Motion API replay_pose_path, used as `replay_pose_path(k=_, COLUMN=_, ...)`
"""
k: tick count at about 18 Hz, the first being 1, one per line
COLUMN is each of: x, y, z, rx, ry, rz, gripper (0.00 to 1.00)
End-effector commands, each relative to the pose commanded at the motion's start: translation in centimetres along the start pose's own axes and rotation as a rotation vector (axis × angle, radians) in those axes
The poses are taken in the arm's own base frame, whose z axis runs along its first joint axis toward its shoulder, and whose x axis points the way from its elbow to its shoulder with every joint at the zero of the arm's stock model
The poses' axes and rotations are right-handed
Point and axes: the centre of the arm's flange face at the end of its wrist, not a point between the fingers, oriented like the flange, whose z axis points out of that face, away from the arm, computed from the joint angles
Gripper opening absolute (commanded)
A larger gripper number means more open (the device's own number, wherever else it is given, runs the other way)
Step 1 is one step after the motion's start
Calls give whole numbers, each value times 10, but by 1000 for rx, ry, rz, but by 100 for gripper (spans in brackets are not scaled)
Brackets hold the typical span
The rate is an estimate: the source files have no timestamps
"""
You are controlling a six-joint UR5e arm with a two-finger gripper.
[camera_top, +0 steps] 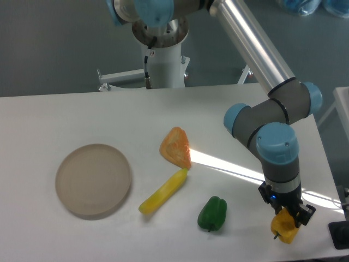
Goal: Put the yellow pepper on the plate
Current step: 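Lift the held yellow bell pepper up off the table with the gripper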
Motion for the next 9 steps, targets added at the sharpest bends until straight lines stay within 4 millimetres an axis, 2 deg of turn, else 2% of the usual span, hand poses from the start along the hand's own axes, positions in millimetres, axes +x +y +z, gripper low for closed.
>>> replay_pose_path(k=5, x=-1, y=-1, z=-11, rx=2, ry=-9, rz=1, gripper=37)
replay_pose_path(k=9, x=-1, y=2, z=-29, rx=12, ry=-12, rz=1, gripper=37)
